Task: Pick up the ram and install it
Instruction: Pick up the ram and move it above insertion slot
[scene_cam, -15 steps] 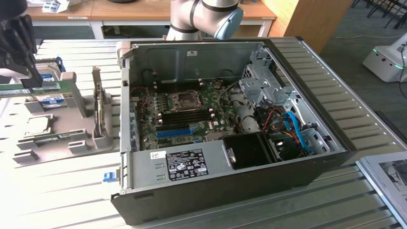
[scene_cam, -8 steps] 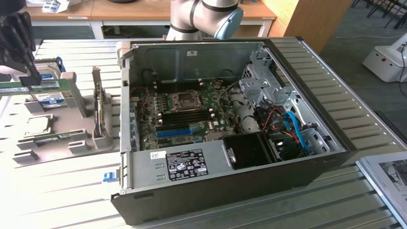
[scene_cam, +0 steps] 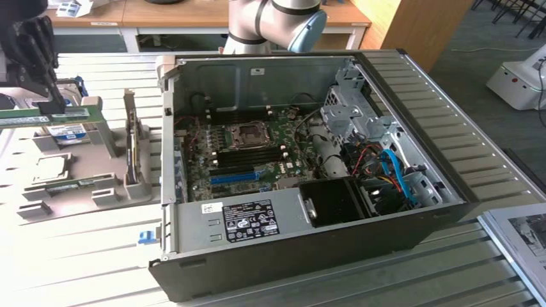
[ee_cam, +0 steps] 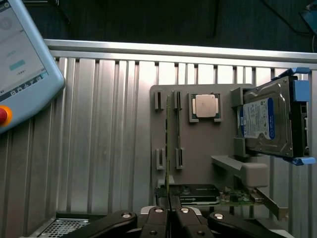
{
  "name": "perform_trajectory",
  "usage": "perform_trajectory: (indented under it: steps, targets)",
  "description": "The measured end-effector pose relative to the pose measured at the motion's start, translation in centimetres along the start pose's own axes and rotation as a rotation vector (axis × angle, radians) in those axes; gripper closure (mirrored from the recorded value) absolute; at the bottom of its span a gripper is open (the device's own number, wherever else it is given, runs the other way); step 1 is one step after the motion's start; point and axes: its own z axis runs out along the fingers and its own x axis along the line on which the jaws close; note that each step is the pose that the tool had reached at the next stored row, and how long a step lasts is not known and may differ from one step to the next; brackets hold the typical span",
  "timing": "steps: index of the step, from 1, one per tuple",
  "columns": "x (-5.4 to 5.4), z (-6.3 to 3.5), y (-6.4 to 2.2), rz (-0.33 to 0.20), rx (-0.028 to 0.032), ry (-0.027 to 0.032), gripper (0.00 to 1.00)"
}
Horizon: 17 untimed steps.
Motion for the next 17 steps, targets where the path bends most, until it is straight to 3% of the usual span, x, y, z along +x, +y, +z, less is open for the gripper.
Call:
perform_trajectory:
  steps: [17]
  targets:
    - [0.1,-0.29,-4.25,0.0,-0.0098,-0.0001,0.89]
